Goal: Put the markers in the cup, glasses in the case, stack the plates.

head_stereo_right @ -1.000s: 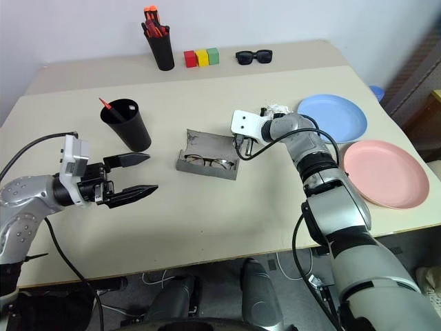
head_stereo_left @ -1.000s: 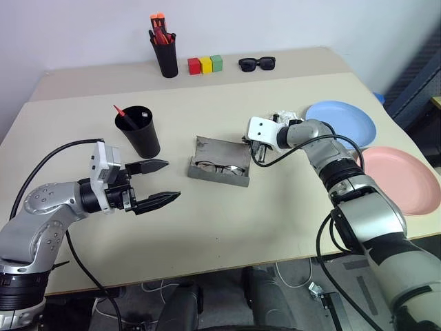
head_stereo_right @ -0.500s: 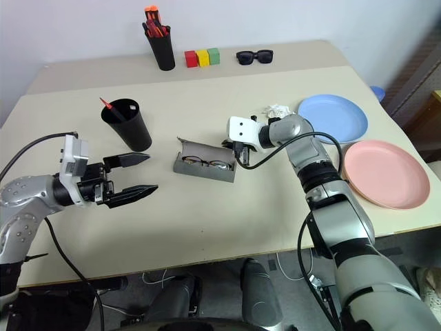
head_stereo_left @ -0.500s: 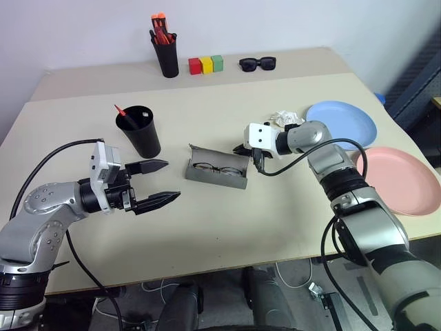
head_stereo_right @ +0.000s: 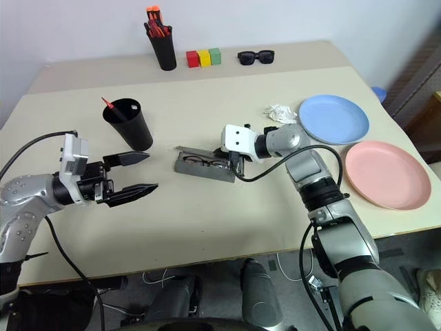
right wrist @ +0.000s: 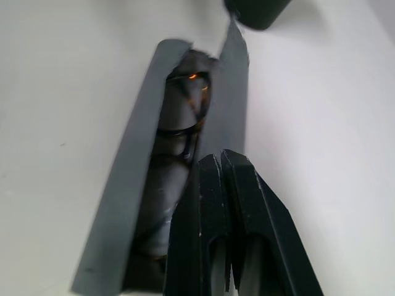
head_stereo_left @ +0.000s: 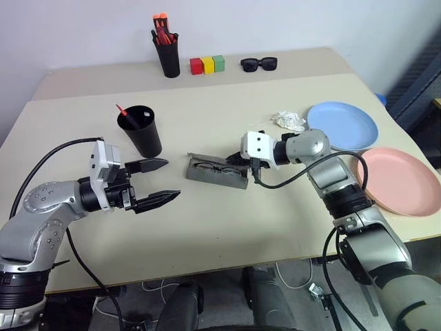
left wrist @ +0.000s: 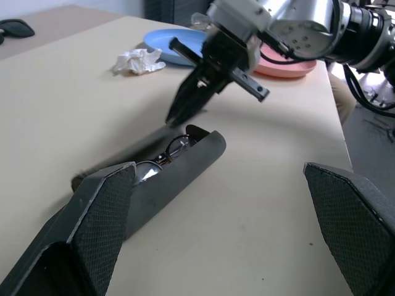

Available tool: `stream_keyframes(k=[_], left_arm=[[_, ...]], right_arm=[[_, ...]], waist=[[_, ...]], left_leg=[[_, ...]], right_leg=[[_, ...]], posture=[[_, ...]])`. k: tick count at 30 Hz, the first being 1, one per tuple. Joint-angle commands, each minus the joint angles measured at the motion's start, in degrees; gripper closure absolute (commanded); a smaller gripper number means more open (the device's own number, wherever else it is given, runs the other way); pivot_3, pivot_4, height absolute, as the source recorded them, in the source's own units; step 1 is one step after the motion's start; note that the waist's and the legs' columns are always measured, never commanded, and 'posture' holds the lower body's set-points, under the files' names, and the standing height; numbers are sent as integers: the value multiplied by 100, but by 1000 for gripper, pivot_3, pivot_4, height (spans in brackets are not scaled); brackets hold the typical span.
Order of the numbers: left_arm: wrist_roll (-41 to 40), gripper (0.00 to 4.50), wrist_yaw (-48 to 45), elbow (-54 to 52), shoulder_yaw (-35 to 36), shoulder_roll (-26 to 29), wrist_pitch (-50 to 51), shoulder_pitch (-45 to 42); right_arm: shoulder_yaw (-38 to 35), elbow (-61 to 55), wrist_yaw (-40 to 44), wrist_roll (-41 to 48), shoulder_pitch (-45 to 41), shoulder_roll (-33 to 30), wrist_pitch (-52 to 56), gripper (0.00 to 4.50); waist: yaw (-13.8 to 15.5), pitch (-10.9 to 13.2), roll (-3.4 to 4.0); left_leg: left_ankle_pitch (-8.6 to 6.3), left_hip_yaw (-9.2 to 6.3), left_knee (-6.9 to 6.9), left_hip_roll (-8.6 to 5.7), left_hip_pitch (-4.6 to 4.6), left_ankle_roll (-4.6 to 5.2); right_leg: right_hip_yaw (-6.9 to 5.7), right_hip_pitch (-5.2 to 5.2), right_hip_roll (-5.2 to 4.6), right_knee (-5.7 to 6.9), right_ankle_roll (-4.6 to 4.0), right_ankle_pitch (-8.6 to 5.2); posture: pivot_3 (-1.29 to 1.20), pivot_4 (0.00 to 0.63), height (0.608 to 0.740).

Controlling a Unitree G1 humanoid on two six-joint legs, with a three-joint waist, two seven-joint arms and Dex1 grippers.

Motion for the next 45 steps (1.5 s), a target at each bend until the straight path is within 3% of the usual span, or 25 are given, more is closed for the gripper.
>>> stream_keyframes(k=[1,9,11,14,17,20,27,34,38,45], left_arm=[[4,0,-35,-39,100,29,-118,-90],[11,0,-71,16,104,42,-127,-96],[40,0,-65,43,104,8,-189,-100],[87,0,3,106,111,-48,-251,-106],[70,0,103,130,122,-118,-217,-109],[94,0,157,153,98,-191,-256,-137],[174,0,91,429,-69,-347,-334,-553],[-426,0,302,662,-12,-707,292,-1235],[-339,0,29,871,-199,-720,265,-1416],[-64,0,-350,1312,-497,-795,64,-1734]], right_arm=[[43,-186,-174,-96,48,-36,69,4459],[-160,-492,-235,197,108,3,444,4459],[-477,-547,-420,484,7,88,751,4459],[-1559,-315,-1157,1422,-329,390,1820,4459],[-2257,-372,-1617,1869,-151,298,2237,4459],[-2730,-774,-1805,2204,269,-17,2808,3641],[-3111,-1153,-2197,2055,1029,-1274,3233,48],[-3213,-2437,-2463,1924,2390,-2410,5025,48],[-3726,-2914,-2878,1937,2962,-2459,5724,48],[-4153,-3113,-3394,1835,3576,-2332,5999,48]], waist=[[3,0,0],[16,-2,-2],[20,-1,-2],[34,-1,-1],[100,-2,-2],[195,-3,-5],[236,2,4],[268,-2,0],[260,-2,0],[278,-3,0]], left_leg=[[0,0,1,0,0,0],[0,0,2,1,2,0],[0,0,3,1,1,0],[0,-1,5,1,0,0],[0,-2,5,1,-1,0],[0,-12,4,0,-5,0],[0,11,14,-2,-3,2],[-1,16,22,1,-2,3],[-1,20,26,1,-1,4],[-1,24,29,1,3,4]], right_leg=[[0,0,0,0,0,0],[0,1,0,2,0,0],[0,1,0,2,0,0],[0,1,0,2,-1,1],[0,0,-1,1,-3,3],[-7,5,-1,-5,-4,2],[0,9,-2,-7,-2,2],[4,12,-2,-4,0,2],[7,13,-1,-5,1,2],[9,21,0,-8,1,1]], posture=[[0,150,740],[0,150,740],[0,150,740],[0,150,740],[0,150,740],[0,150,740],[0,150,740],[0,150,740],[0,150,740],[0,150,740]])
